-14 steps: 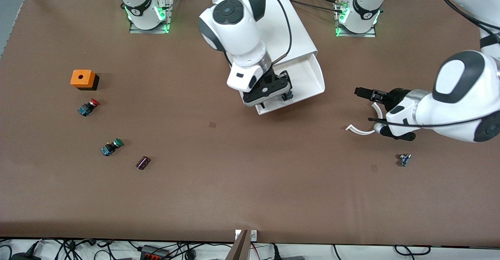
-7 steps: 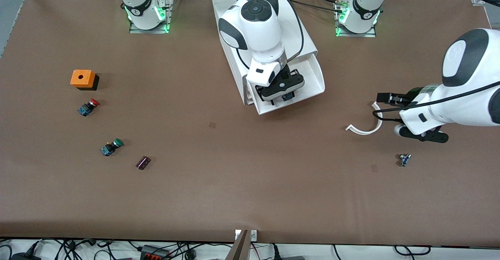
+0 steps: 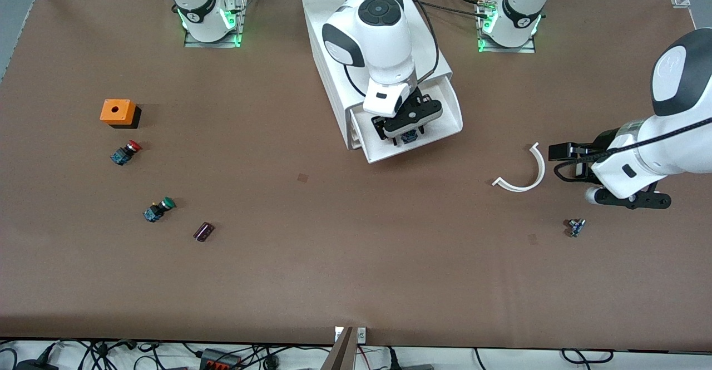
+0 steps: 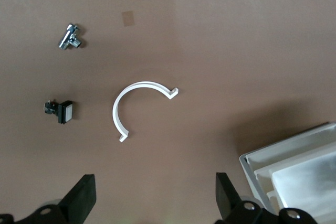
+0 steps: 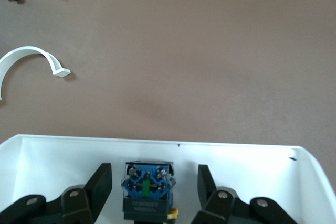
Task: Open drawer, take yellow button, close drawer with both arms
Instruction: 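Grasp the orange-capped button inside the drawer with the right gripper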
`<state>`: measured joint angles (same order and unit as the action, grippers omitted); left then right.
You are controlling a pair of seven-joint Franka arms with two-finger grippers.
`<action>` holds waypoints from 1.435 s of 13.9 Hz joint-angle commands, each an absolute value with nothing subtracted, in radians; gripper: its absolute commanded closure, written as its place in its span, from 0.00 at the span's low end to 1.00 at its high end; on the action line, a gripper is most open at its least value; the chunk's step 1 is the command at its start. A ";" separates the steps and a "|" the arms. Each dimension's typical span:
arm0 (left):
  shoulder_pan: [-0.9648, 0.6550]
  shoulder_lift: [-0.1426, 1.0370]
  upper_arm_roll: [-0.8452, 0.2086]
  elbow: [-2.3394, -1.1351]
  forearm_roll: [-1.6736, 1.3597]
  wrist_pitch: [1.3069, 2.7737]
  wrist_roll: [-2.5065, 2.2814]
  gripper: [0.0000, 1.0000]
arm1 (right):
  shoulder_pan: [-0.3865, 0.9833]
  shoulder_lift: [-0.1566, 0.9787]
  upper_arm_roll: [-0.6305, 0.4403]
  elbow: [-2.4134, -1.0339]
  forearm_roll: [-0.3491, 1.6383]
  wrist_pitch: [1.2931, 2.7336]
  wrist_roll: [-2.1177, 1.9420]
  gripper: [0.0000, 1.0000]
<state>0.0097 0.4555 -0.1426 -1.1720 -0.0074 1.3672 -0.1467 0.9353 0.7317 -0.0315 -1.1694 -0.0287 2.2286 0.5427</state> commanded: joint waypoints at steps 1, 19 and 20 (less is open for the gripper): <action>0.009 0.460 -0.149 -1.150 0.002 1.364 -0.235 0.00 | 0.951 0.749 -0.048 -1.127 -0.049 2.191 0.566 0.48; -0.021 0.468 -0.155 -1.181 -0.086 1.461 -0.385 0.00 | 0.866 0.699 -0.198 -1.006 -0.051 1.962 0.628 1.00; -0.034 0.468 -0.156 -1.221 -0.086 1.512 -0.411 0.00 | 0.820 0.698 -0.193 -1.008 -0.048 1.948 0.600 1.00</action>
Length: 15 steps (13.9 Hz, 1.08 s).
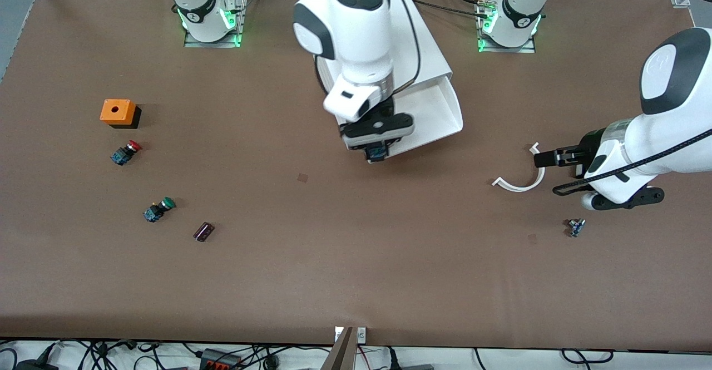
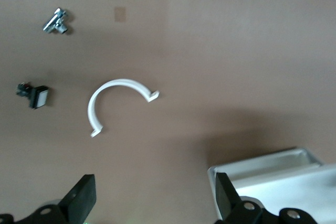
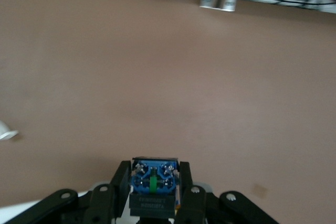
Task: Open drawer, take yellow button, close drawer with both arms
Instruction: 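Lift the button out and lower it toward the table with the right gripper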
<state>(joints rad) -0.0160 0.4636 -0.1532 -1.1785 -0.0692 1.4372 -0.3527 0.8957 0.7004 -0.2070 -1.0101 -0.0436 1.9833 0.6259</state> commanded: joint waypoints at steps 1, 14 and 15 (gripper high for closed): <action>-0.046 0.468 -0.158 -1.267 -0.087 1.554 -0.410 0.00 | 0.783 0.698 -0.192 -1.012 -0.046 1.925 0.563 1.00; -0.305 0.459 -0.196 -1.592 -0.072 1.974 -0.762 0.00 | 0.526 0.572 -0.193 -1.440 0.089 1.930 0.152 1.00; -0.313 0.450 -0.204 -1.615 -0.072 1.989 -0.820 0.00 | 0.517 0.557 -0.193 -1.484 0.110 1.951 0.147 1.00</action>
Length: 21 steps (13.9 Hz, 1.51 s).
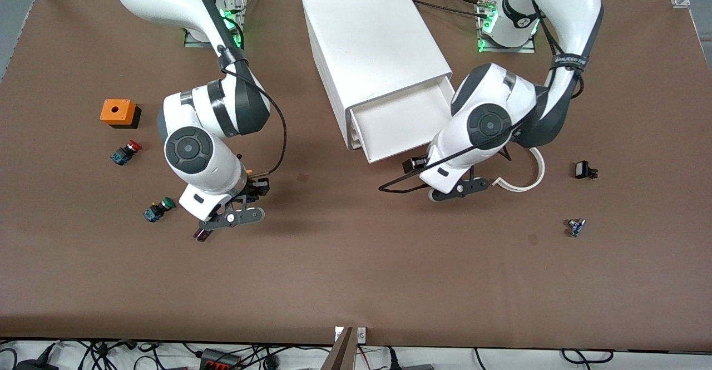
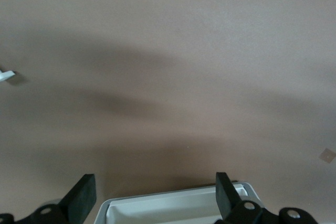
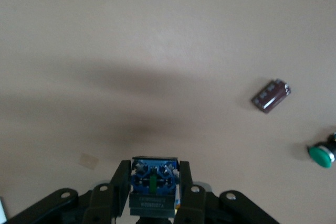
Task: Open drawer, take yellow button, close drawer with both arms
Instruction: 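Lift the button out and lower it toward the table with the right gripper, then push the drawer shut with the left gripper while the right gripper places the button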
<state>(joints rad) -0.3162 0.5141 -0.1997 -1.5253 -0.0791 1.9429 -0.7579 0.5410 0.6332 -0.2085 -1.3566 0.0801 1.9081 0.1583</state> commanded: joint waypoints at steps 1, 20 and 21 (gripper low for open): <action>-0.316 0.449 -0.218 -1.630 -0.072 2.006 -0.875 0.00 | 0.515 0.542 -0.193 -1.535 0.115 1.979 0.143 1.00; -0.313 0.362 -0.368 -1.750 -0.192 1.842 -0.910 0.00 | 0.492 0.649 -0.190 -1.729 0.117 2.289 0.060 1.00; -0.313 0.364 -0.373 -1.750 -0.196 1.841 -0.913 0.00 | 0.489 0.656 -0.190 -1.727 0.117 2.290 0.060 1.00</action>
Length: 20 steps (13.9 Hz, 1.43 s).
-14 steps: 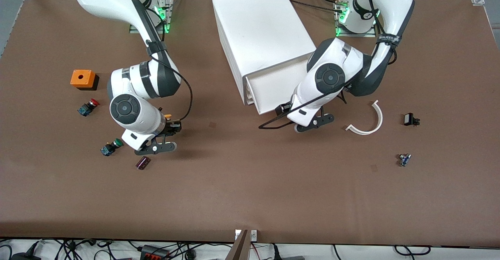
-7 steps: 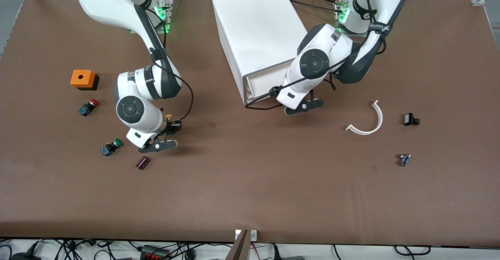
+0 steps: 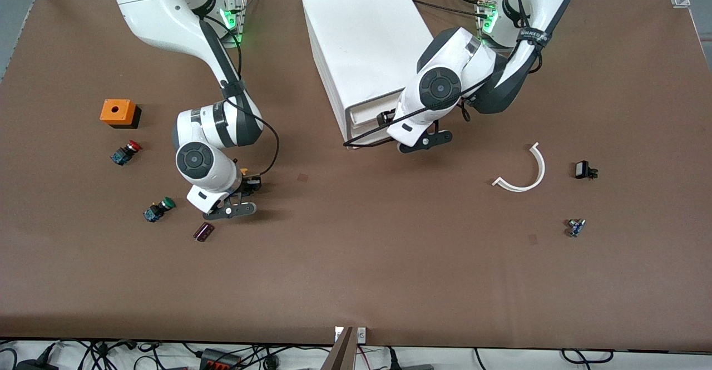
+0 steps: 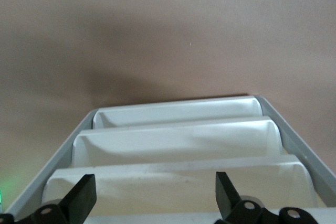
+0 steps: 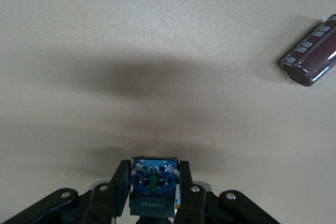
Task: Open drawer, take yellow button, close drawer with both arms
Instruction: 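Open the right gripper off the button while the left gripper withdraws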
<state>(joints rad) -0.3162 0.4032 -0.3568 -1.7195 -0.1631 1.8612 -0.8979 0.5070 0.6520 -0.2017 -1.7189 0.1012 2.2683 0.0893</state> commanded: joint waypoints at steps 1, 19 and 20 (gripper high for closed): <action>-0.311 0.364 -0.379 -1.752 -0.196 1.838 -0.914 0.00 | 0.485 0.658 -0.190 -1.726 0.117 2.289 0.060 0.99; -0.095 0.356 -0.362 -1.577 0.064 1.655 -0.625 0.00 | 0.465 0.387 -0.345 -1.480 0.115 1.884 0.055 0.00; -0.068 0.356 -0.362 -1.556 0.064 1.640 -0.573 0.00 | 0.462 0.371 -0.350 -1.480 0.115 1.878 0.058 0.00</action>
